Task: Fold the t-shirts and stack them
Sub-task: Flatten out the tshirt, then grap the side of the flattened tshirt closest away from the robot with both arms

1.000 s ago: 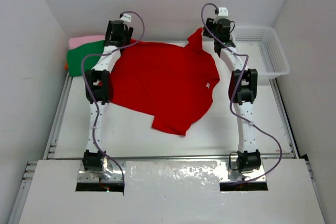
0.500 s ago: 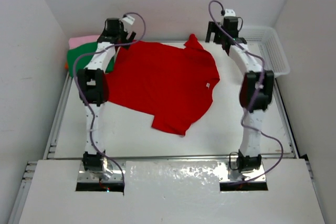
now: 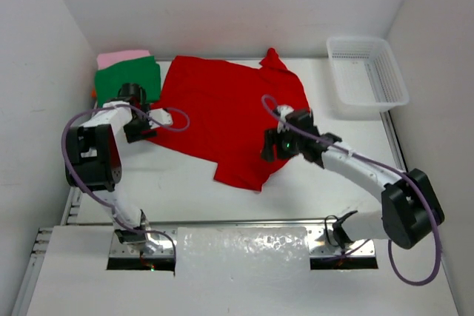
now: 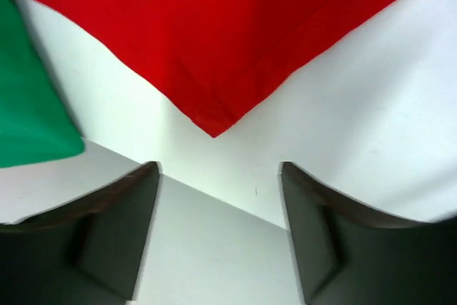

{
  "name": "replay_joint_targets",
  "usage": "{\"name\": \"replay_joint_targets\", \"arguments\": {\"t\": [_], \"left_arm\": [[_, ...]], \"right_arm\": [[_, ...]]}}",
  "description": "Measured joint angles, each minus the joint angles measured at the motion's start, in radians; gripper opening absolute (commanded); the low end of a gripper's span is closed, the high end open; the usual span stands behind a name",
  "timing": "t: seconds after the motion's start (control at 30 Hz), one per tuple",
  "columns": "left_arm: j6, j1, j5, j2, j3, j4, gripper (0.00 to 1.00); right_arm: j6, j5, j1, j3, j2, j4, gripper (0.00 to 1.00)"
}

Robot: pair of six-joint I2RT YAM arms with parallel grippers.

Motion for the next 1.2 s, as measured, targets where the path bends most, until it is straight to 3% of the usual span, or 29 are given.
{"name": "replay_joint_targets", "arguments": {"t": [0.23,0.27,0.3,0.53,0.63,0.67,0.7,0.73,0.77,0.8,0.83,1.0,1.2], "left_arm": [[0.100,0.039,0.010,0.037,-0.056,0.203,0.73],[0.113,0.036,0.009,0.047,-0.060,0.229,0.73],[0.122,0.035,0.008,0.064,-0.060,0.255,0.86],[0.142,0.034,0.006,0.142,-0.060,0.359,0.88],[0.132,0.034,0.007,0.151,-0.064,0.407,0.78],[0.127,0.034,0.008,0.152,-0.068,0.423,0.65],[0.115,0.033,0.018,0.153,-0.072,0.434,0.56],[0.106,0.030,0.029,0.158,-0.073,0.438,0.33],[0.095,0.030,0.036,0.161,-0.074,0.437,0.21],[0.077,0.030,0.061,0.164,-0.075,0.434,0.09],[0.060,0.030,0.074,0.168,-0.075,0.428,0.00],[-0.014,0.029,0.101,0.171,-0.076,0.416,0.00],[-0.100,0.025,0.117,-0.013,-0.251,0.308,0.00]], "right_arm": [[0.103,-0.045,0.187,-0.156,0.008,0.060,0.70],[0.117,-0.057,0.200,-0.157,0.021,0.079,0.70],[0.129,-0.068,0.211,-0.157,0.043,0.106,0.70],[0.175,-0.085,0.240,-0.157,0.150,0.154,0.70],[0.179,-0.076,0.242,-0.153,0.175,0.148,0.67],[0.180,-0.073,0.243,-0.153,0.183,0.148,0.61],[0.180,-0.071,0.245,-0.151,0.192,0.146,0.42],[0.180,-0.066,0.246,-0.145,0.203,0.145,0.32],[0.176,-0.062,0.246,-0.138,0.214,0.143,0.21],[0.180,-0.053,0.246,-0.132,0.225,0.138,0.00],[0.174,-0.041,0.246,-0.127,0.232,0.132,0.00],[0.179,0.071,0.237,-0.129,0.188,0.061,0.00],[0.171,0.141,0.167,-0.238,-0.127,-0.030,0.00]]}}
